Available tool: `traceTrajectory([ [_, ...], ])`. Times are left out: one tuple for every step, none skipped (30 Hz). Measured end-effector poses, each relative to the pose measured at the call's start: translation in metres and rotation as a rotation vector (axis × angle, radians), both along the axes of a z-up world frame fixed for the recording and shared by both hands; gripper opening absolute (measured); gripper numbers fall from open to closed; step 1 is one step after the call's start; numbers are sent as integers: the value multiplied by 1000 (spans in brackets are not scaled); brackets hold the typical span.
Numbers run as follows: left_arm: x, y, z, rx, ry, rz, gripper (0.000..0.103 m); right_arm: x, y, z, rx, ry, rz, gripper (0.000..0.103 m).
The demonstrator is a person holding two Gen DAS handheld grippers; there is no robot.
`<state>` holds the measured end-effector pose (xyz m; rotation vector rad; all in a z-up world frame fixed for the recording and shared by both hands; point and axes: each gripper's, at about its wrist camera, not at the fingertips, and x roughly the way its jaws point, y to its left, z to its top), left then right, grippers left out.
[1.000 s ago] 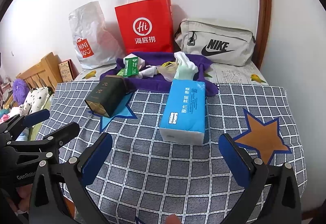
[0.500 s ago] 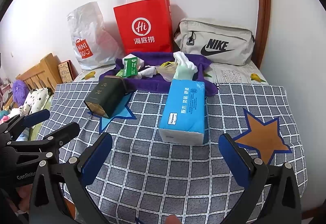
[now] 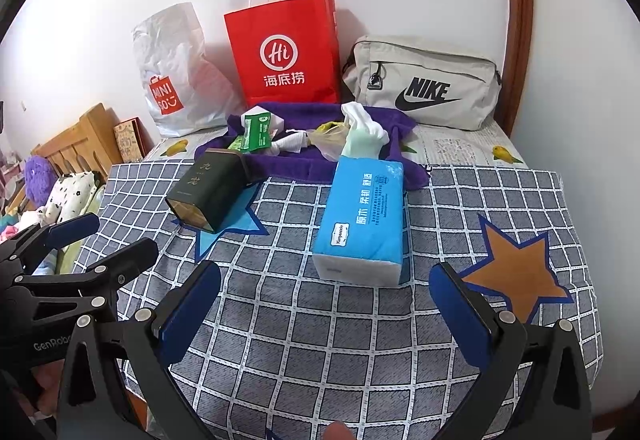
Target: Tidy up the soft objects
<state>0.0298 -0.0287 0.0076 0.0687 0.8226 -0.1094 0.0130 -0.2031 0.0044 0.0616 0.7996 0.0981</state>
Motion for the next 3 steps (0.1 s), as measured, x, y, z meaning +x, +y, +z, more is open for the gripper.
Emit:
traceTrajectory([
  [1, 0, 0, -1, 0, 0, 90, 0, 0, 0, 0, -1, 0, 102],
  [1, 0, 0, -2, -1, 0, 90, 0, 0, 0, 0, -1, 1, 102],
  [2, 1, -1, -4, -2, 1, 90, 1, 1, -1, 0, 0, 1, 102],
])
